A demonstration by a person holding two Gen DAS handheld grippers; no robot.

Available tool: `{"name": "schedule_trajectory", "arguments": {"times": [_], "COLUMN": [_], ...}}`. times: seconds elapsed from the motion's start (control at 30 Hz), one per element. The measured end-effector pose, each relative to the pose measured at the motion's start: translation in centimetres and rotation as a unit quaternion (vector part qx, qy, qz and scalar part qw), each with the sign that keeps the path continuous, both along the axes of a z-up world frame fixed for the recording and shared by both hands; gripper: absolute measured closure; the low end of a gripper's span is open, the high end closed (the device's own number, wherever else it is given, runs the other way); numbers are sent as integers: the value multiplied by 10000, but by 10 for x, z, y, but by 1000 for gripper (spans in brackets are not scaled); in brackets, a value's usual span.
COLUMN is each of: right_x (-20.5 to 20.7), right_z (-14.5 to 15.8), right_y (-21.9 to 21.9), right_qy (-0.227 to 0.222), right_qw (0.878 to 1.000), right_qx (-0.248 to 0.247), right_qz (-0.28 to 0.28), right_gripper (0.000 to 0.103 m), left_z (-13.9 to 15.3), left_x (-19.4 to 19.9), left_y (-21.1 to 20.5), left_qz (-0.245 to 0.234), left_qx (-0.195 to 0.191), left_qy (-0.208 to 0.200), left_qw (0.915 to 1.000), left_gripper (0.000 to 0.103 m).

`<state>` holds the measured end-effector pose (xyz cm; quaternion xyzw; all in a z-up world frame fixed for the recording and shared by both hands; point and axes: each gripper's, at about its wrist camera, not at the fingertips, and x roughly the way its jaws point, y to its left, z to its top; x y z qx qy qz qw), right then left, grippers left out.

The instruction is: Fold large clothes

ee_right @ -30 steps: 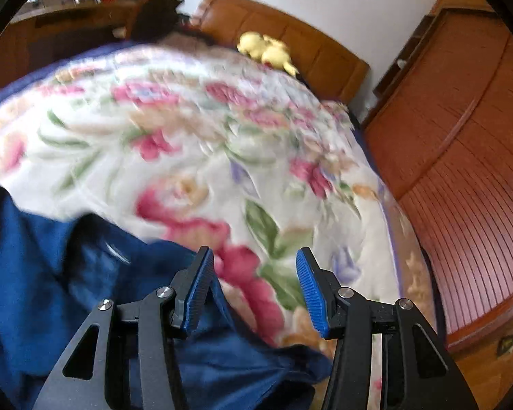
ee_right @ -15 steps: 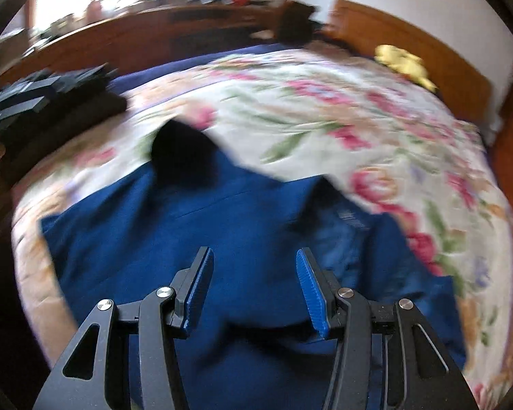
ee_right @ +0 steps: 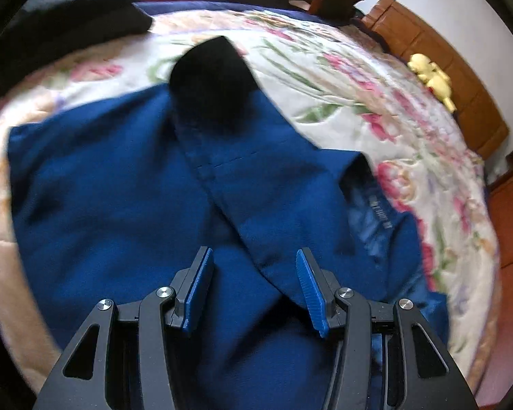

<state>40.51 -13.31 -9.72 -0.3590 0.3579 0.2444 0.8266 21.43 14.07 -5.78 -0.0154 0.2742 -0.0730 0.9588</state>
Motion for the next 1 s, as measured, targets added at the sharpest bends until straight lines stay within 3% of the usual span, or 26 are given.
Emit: {"name": "schedule_trajectory", "arguments": {"times": [0.07,0.1,0.2,0.37,0.43,0.5,0.57,0.77,1.0], "right_x": [19,25,45,87,84,83,78,61,34], "right_z": [1,-1,5,23,42,61,67,56,36], "right_y": [1,6,9,6,0,-9,-9,-18,-65], "right_qy": [-16,-79,-362,-1077,-1617,-1735,-1878,-1332,-1004], "right_qw": [9998,9996,9985,9885,9729,9634,9599,9733,9780], "right_qx": [-113,-164,-246,-116,386,966,1015,1244,1369], "right_qz": [-165,-232,-339,-1055,-1608,-1800,-1817,-1399,-1209], "right_gripper": [65,76,88,88,87,81,74,71,64], "left_z": [-1,-1,-2,-3,-2,1,3,1,-19], "left_x": [0,0,0,2,3,4,5,11,33], "left_y": [-1,-1,-3,-4,-5,-8,-13,-28,-40], "left_qz": [-9,-11,-29,-49,-56,-93,-125,-233,-209], "left_qx": [7,10,34,32,-2,-41,-43,24,271], "left_qy": [8,10,16,59,73,35,8,55,418], "left_qw": [10000,10000,10000,10000,10000,9999,9999,9997,9985], "left_gripper": [26,26,26,26,26,26,26,26,26]}}
